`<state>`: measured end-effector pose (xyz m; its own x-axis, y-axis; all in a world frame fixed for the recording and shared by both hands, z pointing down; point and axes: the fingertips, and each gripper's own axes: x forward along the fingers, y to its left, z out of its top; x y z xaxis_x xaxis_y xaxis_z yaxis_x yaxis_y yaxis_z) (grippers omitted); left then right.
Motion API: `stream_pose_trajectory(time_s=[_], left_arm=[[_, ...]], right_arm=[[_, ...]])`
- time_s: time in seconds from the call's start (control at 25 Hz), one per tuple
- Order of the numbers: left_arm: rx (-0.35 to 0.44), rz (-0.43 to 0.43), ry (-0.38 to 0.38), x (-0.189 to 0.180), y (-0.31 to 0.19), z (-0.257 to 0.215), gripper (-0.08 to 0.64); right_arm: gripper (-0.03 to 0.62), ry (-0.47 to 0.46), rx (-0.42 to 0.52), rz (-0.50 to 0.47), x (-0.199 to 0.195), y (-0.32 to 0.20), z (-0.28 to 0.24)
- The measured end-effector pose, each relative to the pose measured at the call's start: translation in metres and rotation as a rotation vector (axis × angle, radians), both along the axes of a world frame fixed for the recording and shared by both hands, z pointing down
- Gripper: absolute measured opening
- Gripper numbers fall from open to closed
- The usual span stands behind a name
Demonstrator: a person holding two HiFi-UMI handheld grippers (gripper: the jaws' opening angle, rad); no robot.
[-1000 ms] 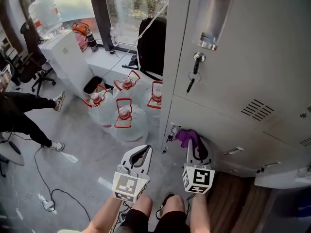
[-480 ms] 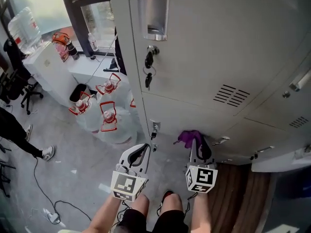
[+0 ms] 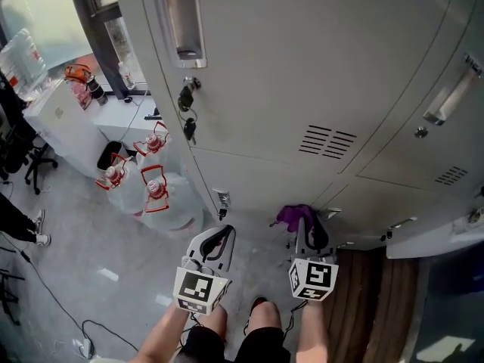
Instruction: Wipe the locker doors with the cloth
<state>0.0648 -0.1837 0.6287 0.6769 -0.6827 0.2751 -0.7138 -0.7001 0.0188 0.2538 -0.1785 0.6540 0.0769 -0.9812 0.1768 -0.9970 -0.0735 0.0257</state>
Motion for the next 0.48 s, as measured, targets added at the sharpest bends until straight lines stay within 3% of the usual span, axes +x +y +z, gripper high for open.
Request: stream_pose_trajectory(time_s=[0.2, 0.48], left_arm=[[-0.013, 0.008, -0.003, 0.003, 0.006, -0.010, 0.026], [-0.016, 0.033, 0.006, 0.007, 0.018, -0.064, 0.026]], right_arm=[[0.095, -0.006, -0.005, -0.004, -0.006, 0.007, -0.011], [0.095, -0.012, 0.009, -0.015, -0.017, 0.027, -0.071]])
